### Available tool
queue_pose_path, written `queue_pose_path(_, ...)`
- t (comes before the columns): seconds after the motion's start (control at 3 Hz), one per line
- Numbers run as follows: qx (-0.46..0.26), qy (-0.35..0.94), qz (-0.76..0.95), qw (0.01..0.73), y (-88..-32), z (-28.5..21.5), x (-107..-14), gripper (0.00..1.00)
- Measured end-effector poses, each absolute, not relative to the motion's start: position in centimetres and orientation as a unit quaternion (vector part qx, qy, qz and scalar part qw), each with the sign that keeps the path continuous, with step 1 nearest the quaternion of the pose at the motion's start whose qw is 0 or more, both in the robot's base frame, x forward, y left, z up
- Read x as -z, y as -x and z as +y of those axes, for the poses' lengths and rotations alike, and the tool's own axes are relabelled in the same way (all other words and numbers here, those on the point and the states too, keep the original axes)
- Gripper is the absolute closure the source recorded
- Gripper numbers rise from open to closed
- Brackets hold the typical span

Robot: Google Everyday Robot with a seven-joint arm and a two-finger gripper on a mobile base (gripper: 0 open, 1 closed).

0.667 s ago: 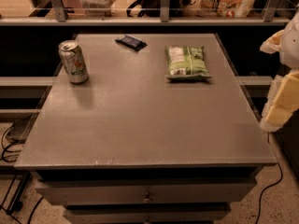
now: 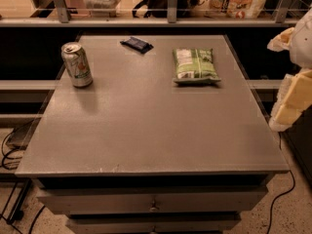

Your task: Move green jalapeno chip bag near 7up can

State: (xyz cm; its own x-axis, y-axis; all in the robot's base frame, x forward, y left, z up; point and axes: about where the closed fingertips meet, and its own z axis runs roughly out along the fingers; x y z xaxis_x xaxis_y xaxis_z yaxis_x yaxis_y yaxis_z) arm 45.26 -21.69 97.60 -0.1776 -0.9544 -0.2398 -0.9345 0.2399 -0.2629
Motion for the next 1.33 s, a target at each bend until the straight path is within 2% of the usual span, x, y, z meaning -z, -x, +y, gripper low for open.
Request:
queue_pose_path(1.0,-0.061,0.575,0.758,0.3,-56.2,-18.9,-94.1,0.0)
queue_pose_path(1.33,-0.061,0.575,0.758,0.3,-56.2,-18.9,-94.1,0.0)
